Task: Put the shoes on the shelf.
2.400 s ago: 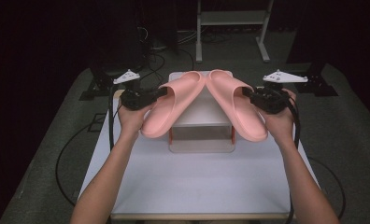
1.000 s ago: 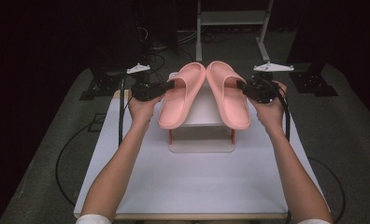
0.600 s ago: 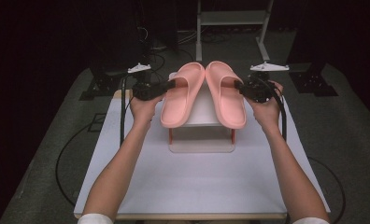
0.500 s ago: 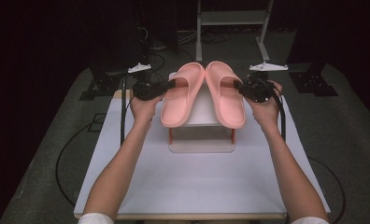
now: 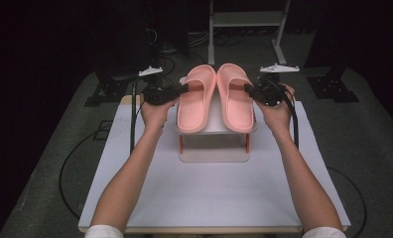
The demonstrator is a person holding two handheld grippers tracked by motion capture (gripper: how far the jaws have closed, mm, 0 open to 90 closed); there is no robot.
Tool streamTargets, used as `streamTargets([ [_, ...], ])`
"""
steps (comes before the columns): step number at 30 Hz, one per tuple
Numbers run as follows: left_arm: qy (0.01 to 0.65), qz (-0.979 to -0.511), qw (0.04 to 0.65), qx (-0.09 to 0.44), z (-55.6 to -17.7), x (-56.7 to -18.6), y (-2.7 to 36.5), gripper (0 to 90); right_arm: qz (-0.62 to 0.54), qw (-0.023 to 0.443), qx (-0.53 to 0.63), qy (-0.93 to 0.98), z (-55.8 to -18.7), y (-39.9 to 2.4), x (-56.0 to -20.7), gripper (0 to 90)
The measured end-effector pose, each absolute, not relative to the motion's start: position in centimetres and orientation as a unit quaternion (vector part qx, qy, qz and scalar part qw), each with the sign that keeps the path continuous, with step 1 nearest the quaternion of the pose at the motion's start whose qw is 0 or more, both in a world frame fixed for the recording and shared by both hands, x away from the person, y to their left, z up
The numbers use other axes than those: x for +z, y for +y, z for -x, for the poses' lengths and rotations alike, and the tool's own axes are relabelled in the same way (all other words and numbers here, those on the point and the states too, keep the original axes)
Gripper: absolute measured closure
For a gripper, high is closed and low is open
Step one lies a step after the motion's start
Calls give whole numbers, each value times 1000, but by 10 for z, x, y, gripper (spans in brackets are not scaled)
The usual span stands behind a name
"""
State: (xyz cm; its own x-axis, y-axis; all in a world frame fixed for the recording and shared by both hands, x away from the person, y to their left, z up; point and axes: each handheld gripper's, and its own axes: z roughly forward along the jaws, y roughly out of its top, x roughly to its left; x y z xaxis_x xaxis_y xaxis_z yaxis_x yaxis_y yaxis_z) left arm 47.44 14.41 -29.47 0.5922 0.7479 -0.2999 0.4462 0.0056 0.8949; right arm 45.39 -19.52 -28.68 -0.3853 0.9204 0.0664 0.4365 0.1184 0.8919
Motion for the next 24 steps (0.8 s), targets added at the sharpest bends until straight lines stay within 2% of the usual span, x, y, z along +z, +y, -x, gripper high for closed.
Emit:
streamTargets([
  [24, 435, -695, 557, 130, -482, -301, 135, 600, -499, 263, 444, 696, -467, -186, -294, 664],
])
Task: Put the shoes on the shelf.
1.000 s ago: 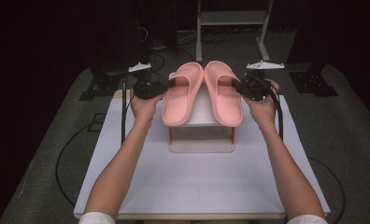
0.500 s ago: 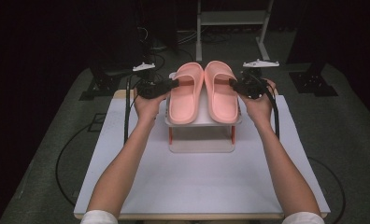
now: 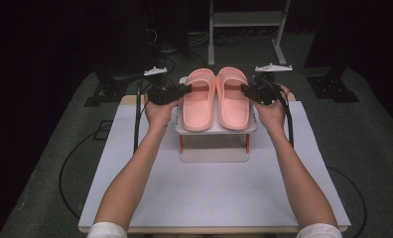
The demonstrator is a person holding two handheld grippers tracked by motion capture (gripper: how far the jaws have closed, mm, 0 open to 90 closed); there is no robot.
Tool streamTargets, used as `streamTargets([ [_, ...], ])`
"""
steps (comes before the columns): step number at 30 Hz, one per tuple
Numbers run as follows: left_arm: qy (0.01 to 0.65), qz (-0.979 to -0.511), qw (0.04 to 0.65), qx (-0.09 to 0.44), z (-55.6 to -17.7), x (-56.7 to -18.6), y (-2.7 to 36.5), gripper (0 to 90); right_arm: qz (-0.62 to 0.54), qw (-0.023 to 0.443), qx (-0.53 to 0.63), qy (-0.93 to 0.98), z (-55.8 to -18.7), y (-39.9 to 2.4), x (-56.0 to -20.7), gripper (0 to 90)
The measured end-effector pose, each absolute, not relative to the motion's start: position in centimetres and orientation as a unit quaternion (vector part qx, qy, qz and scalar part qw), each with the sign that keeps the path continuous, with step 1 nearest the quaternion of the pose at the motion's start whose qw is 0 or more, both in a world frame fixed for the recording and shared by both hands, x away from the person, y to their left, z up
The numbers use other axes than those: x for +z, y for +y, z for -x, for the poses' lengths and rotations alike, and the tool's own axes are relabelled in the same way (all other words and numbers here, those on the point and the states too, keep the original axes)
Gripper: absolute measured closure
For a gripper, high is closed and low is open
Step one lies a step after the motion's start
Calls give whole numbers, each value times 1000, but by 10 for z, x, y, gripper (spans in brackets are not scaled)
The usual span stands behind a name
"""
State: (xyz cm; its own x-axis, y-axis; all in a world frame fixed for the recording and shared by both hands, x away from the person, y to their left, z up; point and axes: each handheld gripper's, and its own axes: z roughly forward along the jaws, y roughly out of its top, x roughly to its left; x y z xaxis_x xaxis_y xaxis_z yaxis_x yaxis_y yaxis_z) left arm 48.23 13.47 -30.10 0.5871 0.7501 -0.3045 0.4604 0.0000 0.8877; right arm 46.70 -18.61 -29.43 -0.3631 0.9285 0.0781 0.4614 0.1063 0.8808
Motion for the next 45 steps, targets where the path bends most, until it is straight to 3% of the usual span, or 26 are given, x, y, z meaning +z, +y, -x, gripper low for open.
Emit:
streamTargets([
  [21, 432, -688, 567, 131, -483, -304, 132, 571, -496, 262, 452, 694, -471, -182, -296, 641],
  [30, 426, -690, 569, 136, -479, -304, 132, 547, -488, 247, 465, 696, -470, -185, -297, 539],
  [45, 419, -691, 571, 142, -470, -301, 134, 497, -483, 227, 485, 693, -459, -198, -300, 479],
])
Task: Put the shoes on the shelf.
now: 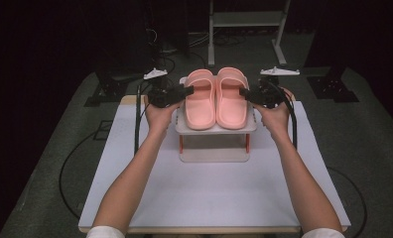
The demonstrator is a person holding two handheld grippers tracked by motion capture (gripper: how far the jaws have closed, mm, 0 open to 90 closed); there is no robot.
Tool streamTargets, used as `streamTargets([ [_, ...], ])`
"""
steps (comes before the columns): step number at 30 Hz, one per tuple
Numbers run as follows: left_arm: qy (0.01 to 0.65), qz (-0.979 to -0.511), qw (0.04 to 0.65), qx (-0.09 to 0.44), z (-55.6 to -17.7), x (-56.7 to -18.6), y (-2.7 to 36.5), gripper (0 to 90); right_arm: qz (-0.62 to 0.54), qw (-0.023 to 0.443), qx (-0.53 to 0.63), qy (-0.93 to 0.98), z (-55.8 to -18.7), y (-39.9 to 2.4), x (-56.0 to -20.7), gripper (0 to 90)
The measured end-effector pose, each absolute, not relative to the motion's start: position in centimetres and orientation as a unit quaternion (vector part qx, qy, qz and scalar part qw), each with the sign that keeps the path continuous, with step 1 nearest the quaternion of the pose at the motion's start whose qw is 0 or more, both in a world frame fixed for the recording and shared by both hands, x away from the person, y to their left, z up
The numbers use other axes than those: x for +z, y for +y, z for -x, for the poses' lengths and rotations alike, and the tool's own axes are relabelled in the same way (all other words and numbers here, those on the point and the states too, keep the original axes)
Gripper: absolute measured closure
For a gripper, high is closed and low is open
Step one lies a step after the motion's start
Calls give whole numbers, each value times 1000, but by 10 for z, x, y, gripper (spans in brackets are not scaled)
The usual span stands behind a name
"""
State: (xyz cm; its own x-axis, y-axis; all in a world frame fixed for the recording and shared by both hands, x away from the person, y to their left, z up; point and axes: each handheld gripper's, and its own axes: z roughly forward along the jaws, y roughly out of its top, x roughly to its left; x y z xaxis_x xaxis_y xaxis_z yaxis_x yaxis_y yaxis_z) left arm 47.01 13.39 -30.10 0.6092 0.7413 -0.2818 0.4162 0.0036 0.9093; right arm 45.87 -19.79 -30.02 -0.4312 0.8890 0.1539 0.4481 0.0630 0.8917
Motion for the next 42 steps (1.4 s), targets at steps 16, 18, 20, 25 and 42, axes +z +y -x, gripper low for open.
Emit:
streamTargets([
  [16, 403, -694, 582, 133, -458, -305, 142, 455, -471, 216, 495, 698, -442, -207, -302, 449],
  [18, 405, -692, 584, 132, -456, -305, 143, 449, -467, 215, 498, 698, -439, -208, -302, 446],
  [20, 402, -693, 583, 132, -454, -305, 145, 442, -466, 214, 497, 700, -437, -208, -301, 443],
  [25, 398, -693, 587, 132, -448, -304, 148, 436, -459, 216, 500, 702, -431, -210, -300, 435],
  [42, 376, -694, 600, 132, -424, -303, 153, 419, -451, 207, 504, 707, -412, -218, -300, 408],
])
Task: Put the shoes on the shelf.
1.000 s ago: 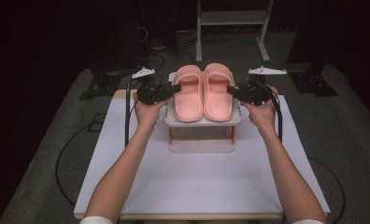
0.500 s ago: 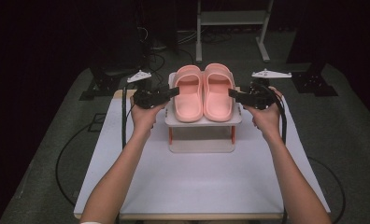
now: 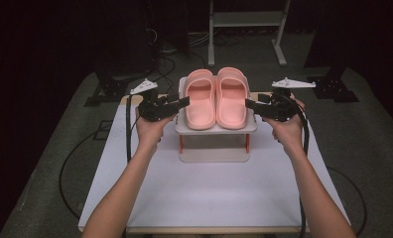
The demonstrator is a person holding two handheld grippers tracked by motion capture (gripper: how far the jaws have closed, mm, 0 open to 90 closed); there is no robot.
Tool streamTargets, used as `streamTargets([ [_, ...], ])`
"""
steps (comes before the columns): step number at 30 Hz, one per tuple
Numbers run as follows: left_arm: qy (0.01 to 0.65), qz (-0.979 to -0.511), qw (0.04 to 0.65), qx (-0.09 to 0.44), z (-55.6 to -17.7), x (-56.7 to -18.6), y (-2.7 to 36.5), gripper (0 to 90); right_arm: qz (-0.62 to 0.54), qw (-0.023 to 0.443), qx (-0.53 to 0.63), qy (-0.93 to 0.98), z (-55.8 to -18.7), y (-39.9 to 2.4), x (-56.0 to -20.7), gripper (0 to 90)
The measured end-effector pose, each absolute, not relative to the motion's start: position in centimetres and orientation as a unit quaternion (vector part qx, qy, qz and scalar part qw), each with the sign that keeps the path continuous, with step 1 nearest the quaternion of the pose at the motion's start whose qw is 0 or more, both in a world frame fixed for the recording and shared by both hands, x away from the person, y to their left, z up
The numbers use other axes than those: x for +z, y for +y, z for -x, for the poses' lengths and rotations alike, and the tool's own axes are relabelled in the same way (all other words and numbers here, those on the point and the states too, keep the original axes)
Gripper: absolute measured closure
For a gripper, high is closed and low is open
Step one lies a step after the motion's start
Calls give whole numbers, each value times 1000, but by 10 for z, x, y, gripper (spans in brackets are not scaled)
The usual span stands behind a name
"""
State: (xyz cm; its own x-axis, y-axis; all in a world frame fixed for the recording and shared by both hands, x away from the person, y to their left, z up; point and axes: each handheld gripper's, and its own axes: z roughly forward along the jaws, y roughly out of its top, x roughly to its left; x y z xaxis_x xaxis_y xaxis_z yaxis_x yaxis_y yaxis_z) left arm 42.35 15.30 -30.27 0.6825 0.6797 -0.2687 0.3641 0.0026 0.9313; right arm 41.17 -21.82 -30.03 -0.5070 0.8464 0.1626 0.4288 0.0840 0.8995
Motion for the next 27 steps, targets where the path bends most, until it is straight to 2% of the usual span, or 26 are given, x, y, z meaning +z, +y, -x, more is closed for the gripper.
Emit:
streamTargets([
  [27, 370, -688, 612, 123, -379, -314, 175, 352, -443, 198, 522, 702, -377, -235, -311, 374],
])
